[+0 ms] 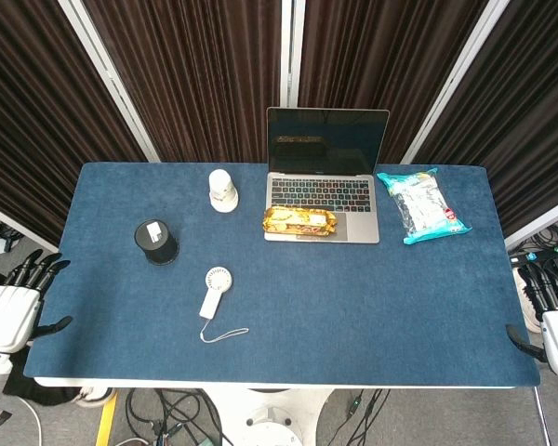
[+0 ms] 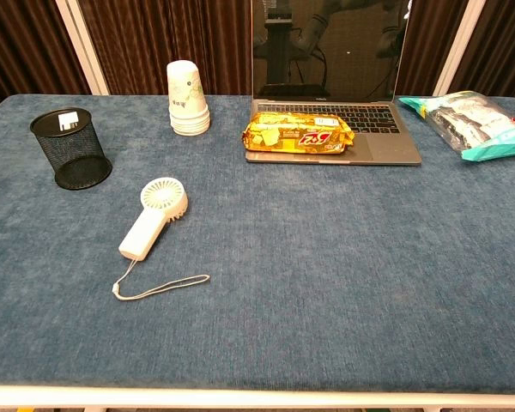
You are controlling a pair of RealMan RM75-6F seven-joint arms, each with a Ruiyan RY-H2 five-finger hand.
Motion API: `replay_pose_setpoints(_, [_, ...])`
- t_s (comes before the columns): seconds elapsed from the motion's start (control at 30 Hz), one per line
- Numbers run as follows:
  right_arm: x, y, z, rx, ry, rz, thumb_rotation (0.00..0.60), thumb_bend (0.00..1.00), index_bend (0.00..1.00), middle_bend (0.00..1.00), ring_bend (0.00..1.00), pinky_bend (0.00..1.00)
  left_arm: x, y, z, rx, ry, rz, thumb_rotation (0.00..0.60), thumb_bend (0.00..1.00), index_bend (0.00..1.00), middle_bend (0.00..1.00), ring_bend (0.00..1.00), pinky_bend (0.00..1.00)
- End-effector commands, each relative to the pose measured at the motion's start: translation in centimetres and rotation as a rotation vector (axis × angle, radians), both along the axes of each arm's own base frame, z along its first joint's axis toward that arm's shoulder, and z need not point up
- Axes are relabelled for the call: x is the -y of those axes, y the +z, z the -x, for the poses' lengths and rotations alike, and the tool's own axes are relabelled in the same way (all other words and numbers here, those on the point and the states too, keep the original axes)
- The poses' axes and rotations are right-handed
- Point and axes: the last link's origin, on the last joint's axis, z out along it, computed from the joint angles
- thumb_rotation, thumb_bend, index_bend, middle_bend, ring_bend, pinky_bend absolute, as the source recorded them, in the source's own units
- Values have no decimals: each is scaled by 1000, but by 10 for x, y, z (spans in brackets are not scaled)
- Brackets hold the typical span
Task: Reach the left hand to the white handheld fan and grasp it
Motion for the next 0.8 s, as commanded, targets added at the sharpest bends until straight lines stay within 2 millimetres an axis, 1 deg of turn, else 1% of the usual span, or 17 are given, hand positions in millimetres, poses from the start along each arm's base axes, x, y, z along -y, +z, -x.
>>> replay_pose_setpoints(0.03, [0,0,1,0,-4,-2,600,186,0,0,0,0,0,-1,-1,1,0,6,600,0,155,123,37,228])
replay_pose_setpoints(0.37, [0,1,1,1,-6,2,600,187,0,0,0,0,-1,-1,-5,-5,-12,7,600,0,155,124,37,241])
replay_pose_setpoints(0.67, [0,-3,-1,17,-5,-9,600,188,0,0,0,0,-1,-2,-10,-13,-17,25,600,6,156,124,47,246])
replay_pose_setpoints(0.73, [-2,-7,-2,15,-8,-31,600,191,0,0,0,0,1,-8,-14,-9,-20,42,600,113,154,131,107,287])
replay_pose_setpoints(0.77, [-2,-8,-2,9,-4,-42,600,194,0,0,0,0,2,-12,-16,-12,-30,55,600,242,149,137,174,345])
replay_pose_setpoints(0.8, [-2,-9,-3,5,4,-53,600,196,0,0,0,0,3,-17,-18,-17,-50,69,600,408,140,153,268,440])
